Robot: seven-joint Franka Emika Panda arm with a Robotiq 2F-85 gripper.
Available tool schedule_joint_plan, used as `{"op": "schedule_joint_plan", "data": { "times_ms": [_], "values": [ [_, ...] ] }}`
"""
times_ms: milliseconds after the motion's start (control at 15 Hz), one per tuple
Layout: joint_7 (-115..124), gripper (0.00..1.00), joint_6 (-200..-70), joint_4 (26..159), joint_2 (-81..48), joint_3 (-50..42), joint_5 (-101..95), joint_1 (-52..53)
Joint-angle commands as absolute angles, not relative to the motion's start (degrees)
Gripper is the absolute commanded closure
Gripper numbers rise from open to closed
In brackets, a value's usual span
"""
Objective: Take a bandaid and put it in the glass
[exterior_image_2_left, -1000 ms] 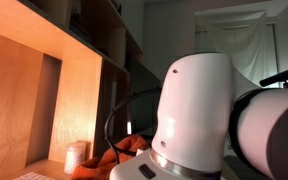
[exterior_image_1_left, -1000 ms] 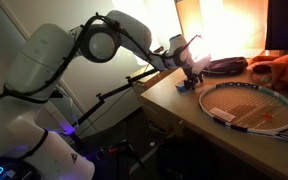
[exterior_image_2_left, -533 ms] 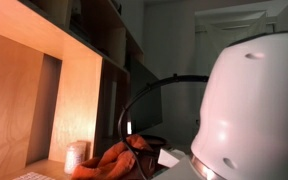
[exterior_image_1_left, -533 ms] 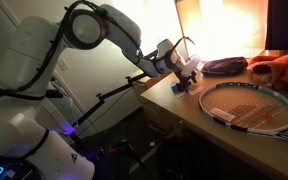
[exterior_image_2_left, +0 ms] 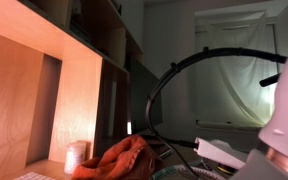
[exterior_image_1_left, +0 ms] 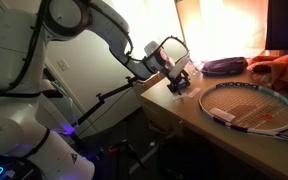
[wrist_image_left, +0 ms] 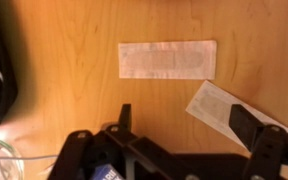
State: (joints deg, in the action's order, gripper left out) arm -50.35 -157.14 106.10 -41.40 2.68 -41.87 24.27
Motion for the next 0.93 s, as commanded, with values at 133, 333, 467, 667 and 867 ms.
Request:
{"op": "schedule_joint_plan", "data": {
  "times_ms": [133, 333, 467, 667, 867],
  "values": [
    [-40.66, 0.00, -157.46, 113.27, -36.40, 3.59, -51.87, 23.57],
    [-41.12, 0.00, -156.04, 110.77, -38.76, 5.67, -52.68, 21.88],
    [-41.12, 0.00, -156.04, 110.88, -38.74, 5.68, -52.70, 21.87],
    [-41.12, 0.00, -156.04, 110.89, -38.69, 5.68, -52.70, 21.85],
    [-41.12, 0.00, -156.05, 110.90, -38.67, 5.68, -52.70, 21.84]
  ]
}}
